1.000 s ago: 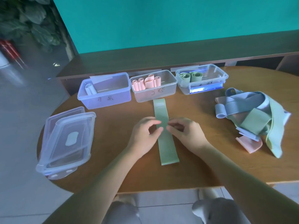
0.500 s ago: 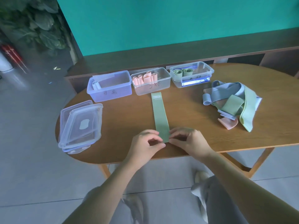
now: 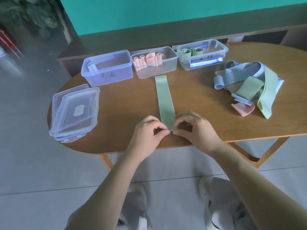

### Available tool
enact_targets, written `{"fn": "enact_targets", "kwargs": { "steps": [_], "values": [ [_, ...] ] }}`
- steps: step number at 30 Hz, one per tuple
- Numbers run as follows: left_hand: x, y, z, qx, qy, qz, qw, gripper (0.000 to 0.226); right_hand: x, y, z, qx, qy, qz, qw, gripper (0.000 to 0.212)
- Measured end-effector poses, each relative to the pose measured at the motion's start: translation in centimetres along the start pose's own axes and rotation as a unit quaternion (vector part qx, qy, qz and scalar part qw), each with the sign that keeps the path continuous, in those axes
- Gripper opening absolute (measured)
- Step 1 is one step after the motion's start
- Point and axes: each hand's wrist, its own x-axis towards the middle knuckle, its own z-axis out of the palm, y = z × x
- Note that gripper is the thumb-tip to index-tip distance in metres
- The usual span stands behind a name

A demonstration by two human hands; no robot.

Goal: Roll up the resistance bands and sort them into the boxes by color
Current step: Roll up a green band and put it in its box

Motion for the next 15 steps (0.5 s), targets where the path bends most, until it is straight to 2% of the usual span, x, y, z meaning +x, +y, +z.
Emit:
{"fn": "enact_targets", "kwargs": {
  "steps": [5, 15],
  "values": [
    [0.2, 0.1, -0.1, -0.007, -0.012, -0.003, 1.000, 0.006, 0.5, 0.3, -0.4, -0.013, -0.041, -0.010, 0.999, 0.013],
    [1.3, 0.0, -1.8, -0.033, -0.088, -0.030, 0.995, 0.009, 1.1, 0.5, -0.7, -0.001, -0.058, -0.017, 0.998, 0.011]
  ]
}}
